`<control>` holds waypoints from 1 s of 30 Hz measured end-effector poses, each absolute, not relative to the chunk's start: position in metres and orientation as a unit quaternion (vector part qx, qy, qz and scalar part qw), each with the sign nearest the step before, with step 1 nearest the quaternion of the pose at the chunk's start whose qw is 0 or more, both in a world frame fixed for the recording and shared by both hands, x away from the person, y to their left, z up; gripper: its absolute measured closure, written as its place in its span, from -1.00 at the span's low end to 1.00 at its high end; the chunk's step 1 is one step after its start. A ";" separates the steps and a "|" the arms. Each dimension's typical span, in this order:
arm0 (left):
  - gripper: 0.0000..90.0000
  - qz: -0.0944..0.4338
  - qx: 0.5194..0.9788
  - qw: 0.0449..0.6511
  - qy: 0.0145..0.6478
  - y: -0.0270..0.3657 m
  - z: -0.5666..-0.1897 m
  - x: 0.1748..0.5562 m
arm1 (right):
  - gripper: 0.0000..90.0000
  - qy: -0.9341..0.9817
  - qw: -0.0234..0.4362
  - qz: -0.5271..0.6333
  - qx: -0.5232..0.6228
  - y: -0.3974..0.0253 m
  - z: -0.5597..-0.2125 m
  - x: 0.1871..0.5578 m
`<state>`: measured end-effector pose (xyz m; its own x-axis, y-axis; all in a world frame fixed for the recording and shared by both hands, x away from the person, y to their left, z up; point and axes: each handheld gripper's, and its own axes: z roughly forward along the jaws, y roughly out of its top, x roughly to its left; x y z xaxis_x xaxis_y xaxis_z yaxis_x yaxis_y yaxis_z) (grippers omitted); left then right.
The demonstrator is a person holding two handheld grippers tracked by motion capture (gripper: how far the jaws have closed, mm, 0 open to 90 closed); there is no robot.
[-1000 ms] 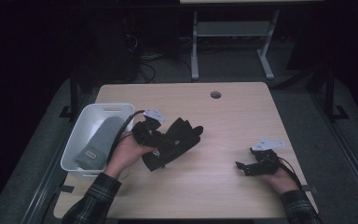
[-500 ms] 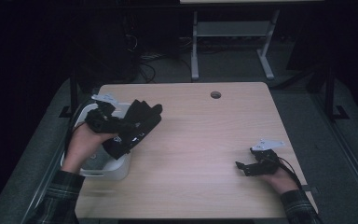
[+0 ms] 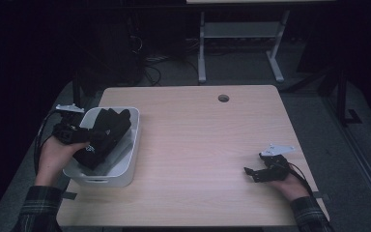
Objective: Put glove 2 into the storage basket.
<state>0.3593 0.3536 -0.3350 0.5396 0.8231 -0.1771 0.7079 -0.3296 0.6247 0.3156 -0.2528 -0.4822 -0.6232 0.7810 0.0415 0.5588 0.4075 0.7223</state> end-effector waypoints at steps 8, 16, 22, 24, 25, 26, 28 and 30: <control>0.54 0.074 0.809 0.317 0.490 0.359 -0.361 0.365 | -0.70 0.825 0.153 0.362 0.406 -0.253 -0.482 0.316; 0.11 0.125 0.811 0.294 0.490 0.361 -0.371 0.368 | -0.70 0.825 0.153 0.362 0.406 -0.253 -0.482 0.316; -0.38 0.156 0.806 0.298 0.487 0.359 -0.364 0.367 | -0.70 0.825 0.153 0.362 0.406 -0.253 -0.482 0.316; -0.43 0.160 0.806 0.302 0.483 0.357 -0.359 0.367 | -0.70 0.825 0.153 0.362 0.406 -0.253 -0.482 0.316; -0.45 0.163 0.805 0.306 0.481 0.356 -0.356 0.366 | -0.70 0.825 0.155 0.362 0.405 -0.253 -0.482 0.316; -0.47 0.164 0.805 0.311 0.478 0.354 -0.354 0.366 | -0.70 0.825 0.155 0.363 0.405 -0.253 -0.482 0.316; -0.48 0.165 0.806 0.321 0.470 0.348 -0.349 0.365 | -0.70 0.825 0.155 0.363 0.405 -0.253 -0.482 0.316; -0.48 0.166 0.806 0.332 0.462 0.341 -0.345 0.364 | -0.70 0.825 0.155 0.363 0.405 -0.253 -0.482 0.316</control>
